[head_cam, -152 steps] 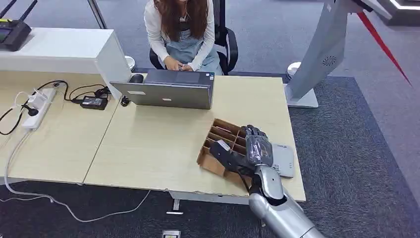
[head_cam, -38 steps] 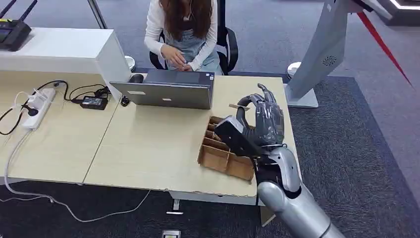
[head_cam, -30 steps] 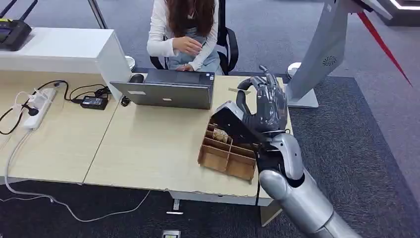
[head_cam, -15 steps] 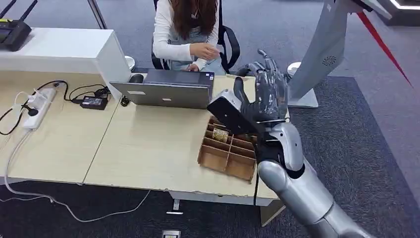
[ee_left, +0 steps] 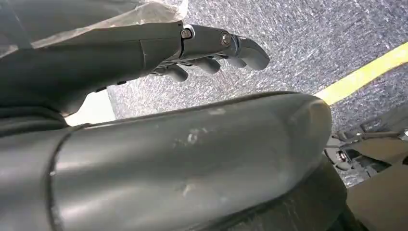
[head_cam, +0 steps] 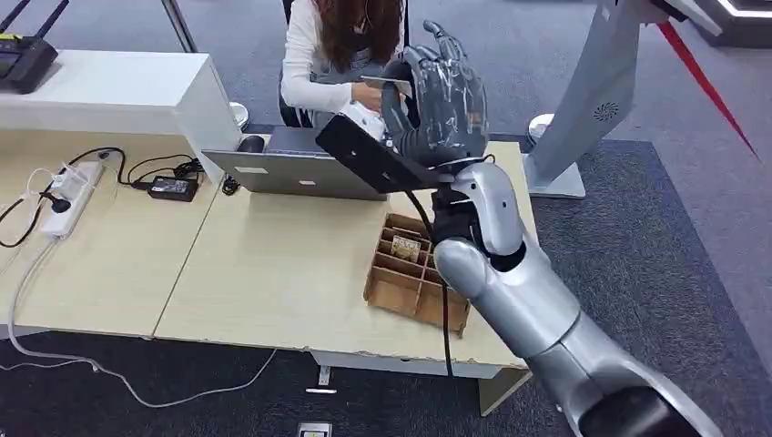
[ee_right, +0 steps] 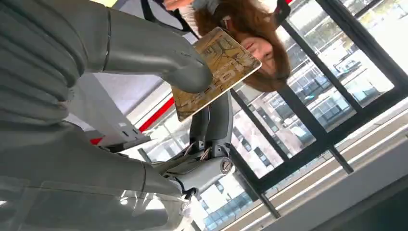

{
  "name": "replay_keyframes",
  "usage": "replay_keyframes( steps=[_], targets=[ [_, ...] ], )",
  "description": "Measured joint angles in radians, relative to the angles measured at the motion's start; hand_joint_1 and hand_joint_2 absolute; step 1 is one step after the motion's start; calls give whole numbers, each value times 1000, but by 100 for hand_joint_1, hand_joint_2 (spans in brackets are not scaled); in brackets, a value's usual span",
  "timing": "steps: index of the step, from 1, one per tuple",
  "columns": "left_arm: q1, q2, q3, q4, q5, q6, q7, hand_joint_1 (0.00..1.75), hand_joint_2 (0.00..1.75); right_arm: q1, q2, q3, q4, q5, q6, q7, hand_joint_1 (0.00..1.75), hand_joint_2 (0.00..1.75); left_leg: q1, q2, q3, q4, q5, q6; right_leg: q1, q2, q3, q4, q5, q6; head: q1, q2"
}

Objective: Pass the card to the sensor for recognition and then transmit it.

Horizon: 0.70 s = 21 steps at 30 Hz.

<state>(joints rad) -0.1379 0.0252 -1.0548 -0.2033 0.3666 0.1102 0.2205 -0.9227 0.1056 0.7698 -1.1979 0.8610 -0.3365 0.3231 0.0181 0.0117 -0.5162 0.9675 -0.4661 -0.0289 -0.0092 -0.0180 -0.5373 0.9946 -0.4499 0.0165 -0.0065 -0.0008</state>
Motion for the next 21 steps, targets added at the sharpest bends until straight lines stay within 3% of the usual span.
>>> replay_keyframes(
  steps=[21],
  targets=[
    [-1, -3, -2, 0, -12, -8, -9, 0, 0, -63, 97, 44, 220, -24, -13, -26, 175, 175, 0, 0, 0, 0, 0, 0, 0, 0, 0, 0, 0, 0, 0, 0]
  ],
)
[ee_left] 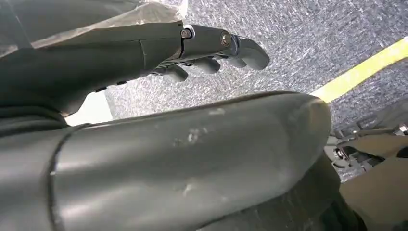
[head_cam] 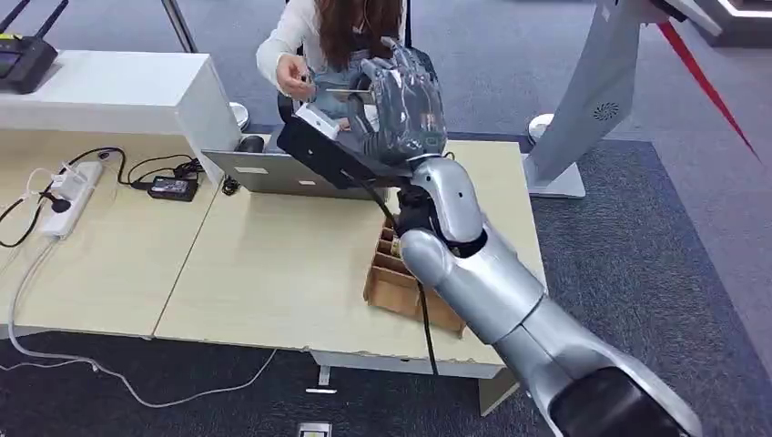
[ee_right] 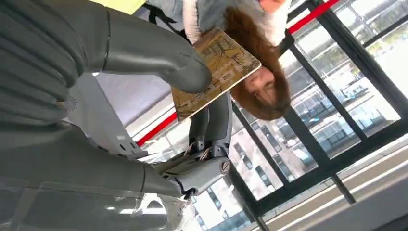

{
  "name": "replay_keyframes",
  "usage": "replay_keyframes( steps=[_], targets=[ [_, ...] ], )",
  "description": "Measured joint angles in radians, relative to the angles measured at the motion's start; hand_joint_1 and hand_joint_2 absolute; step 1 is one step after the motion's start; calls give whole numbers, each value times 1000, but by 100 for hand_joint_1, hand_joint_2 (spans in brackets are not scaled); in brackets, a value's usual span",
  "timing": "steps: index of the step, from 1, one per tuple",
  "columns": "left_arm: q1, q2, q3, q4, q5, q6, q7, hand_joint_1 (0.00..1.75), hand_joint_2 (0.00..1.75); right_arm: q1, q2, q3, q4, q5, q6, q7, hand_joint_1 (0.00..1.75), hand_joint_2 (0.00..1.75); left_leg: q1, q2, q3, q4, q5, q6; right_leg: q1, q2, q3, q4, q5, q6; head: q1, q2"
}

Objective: Pass the card to the sensor for recognition and then transmit it.

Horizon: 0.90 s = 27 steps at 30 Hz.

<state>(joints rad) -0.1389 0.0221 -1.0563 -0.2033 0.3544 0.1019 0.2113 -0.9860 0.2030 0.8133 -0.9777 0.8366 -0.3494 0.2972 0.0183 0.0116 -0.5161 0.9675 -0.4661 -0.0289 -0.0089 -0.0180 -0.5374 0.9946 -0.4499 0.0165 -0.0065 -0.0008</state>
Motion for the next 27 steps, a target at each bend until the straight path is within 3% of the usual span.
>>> replay_keyframes(
  steps=[2, 5, 9, 27],
  targets=[
    [0, -1, 0, 0, -3, -1, 0, 0, 0, -6, 10, 5, 32, -6, 1, 3, 175, 175, 0, 0, 0, 0, 0, 0, 0, 0, 0, 0, 0, 0, 0, 0],
    [0, -1, -1, 0, -16, -3, -6, 0, 0, -16, 17, 11, 73, -10, 26, 66, 175, 175, 0, 0, 0, 0, 0, 0, 0, 0, 0, 0, 0, 0, 0, 0],
    [0, -2, -1, 0, -23, -2, -8, 0, 0, -18, 12, 16, 114, -8, 45, 101, 175, 175, 0, 0, 0, 0, 0, 0, 0, 0, 0, 0, 0, 0, 0, 0],
    [0, -7, -19, 0, -32, 2, -6, 0, 0, -44, -3, 34, 250, 9, 58, 135, 175, 175, 0, 0, 0, 0, 0, 0, 0, 0, 0, 0, 0, 0, 0, 0]
  ],
)
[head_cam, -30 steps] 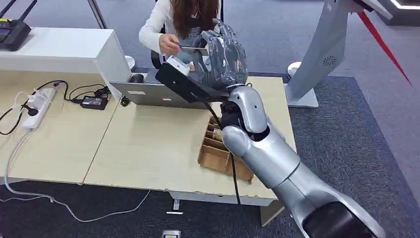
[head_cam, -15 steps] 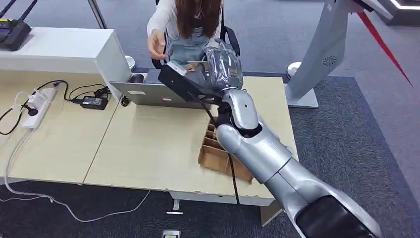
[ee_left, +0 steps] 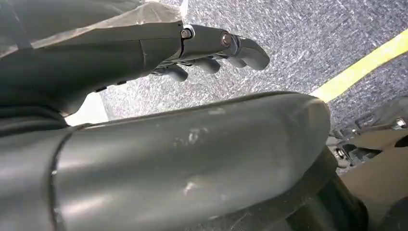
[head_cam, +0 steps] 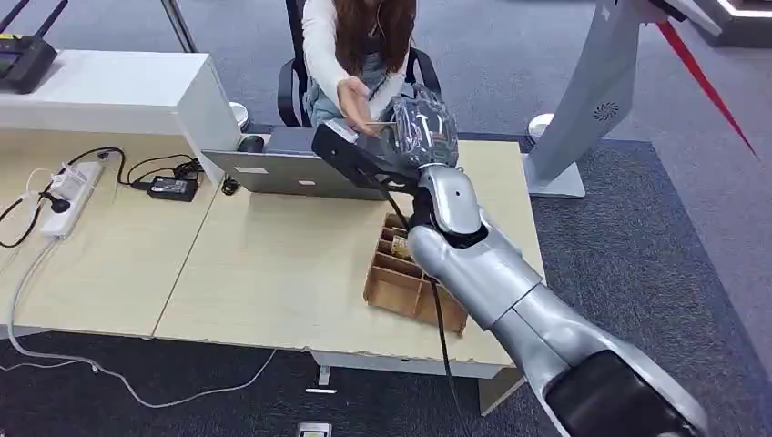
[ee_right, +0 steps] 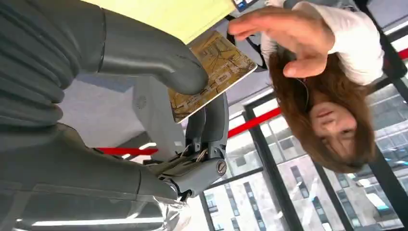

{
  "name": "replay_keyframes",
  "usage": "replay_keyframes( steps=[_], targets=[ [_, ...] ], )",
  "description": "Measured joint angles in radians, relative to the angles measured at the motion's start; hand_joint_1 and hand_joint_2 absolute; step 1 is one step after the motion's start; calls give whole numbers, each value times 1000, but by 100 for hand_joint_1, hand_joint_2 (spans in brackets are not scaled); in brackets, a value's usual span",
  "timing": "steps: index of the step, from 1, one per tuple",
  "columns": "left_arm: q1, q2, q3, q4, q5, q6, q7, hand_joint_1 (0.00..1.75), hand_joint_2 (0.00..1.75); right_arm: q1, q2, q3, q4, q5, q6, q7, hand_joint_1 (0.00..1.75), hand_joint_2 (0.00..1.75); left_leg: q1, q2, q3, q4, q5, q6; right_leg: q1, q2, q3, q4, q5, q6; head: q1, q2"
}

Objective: Pass the card to the sensor for recognition and then transmit it.

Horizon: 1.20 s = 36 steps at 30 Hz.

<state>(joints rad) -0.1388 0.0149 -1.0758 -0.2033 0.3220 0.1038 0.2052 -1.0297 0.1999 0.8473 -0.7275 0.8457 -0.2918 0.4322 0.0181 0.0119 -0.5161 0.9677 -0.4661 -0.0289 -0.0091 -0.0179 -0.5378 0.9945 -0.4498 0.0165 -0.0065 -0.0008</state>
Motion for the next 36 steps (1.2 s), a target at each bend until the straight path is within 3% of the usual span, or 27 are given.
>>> replay_keyframes(
  steps=[18, 36],
  targets=[
    [0, 0, 0, 0, 0, -2, 2, 0, 0, -14, 53, 21, 27, 16, 12, 50, 175, 175, 0, 0, 0, 0, 0, 0, 0, 0, 0, 0, 0, 0, 0, 0],
    [0, 0, 0, 0, 0, -5, 10, 0, 0, -16, 64, 25, 44, 24, 18, 80, 175, 175, 0, 0, 0, 0, 0, 0, 0, 0, 0, 0, 0, 0, 0, 0]
  ],
)
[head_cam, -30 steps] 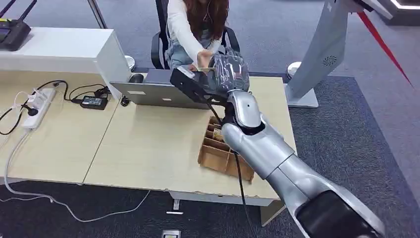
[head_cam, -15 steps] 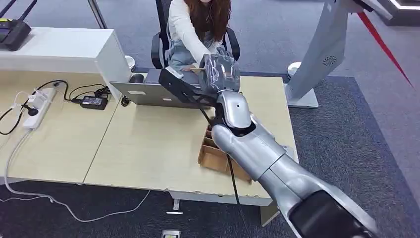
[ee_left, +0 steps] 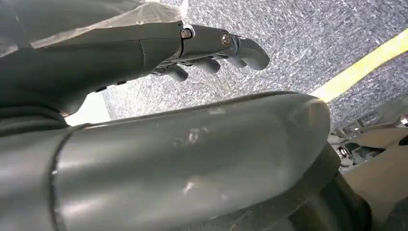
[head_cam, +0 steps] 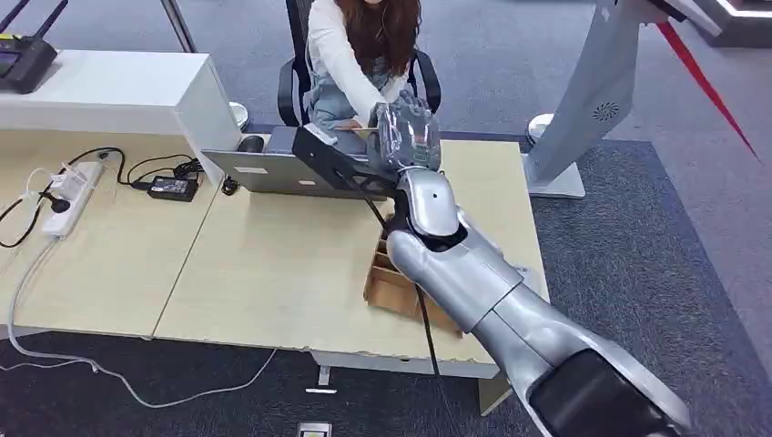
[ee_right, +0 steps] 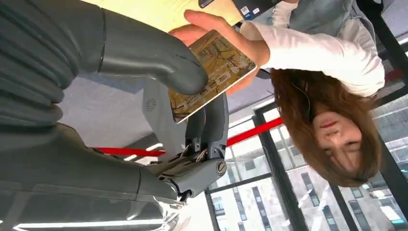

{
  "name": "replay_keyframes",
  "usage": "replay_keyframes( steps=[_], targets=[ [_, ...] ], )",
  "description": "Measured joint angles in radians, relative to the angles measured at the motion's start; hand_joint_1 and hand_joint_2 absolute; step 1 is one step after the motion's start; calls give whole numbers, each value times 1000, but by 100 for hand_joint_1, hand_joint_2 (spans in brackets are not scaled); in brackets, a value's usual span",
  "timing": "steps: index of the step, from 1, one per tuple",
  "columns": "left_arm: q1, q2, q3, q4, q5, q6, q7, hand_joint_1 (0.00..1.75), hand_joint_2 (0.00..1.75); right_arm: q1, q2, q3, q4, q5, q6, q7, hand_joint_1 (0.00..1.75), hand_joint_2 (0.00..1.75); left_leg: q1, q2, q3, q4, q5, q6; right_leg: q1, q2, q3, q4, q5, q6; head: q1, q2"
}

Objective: Pass the card to the sensor for recognition and then transmit it.

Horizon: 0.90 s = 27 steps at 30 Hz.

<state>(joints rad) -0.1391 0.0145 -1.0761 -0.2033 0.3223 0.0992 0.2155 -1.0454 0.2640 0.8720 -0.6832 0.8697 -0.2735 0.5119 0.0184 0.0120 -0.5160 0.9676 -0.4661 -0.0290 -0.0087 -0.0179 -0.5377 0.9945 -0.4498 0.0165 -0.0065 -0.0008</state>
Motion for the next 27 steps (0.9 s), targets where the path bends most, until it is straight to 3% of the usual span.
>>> replay_keyframes(
  steps=[27],
  targets=[
    [0, -6, 0, 0, 0, 9, 8, 0, 0, 14, -29, 2, 40, -13, -7, 3, 175, 175, 0, 0, 0, 0, 0, 0, 0, 0, 0, 0, 0, 0, 0, 0]
  ],
)
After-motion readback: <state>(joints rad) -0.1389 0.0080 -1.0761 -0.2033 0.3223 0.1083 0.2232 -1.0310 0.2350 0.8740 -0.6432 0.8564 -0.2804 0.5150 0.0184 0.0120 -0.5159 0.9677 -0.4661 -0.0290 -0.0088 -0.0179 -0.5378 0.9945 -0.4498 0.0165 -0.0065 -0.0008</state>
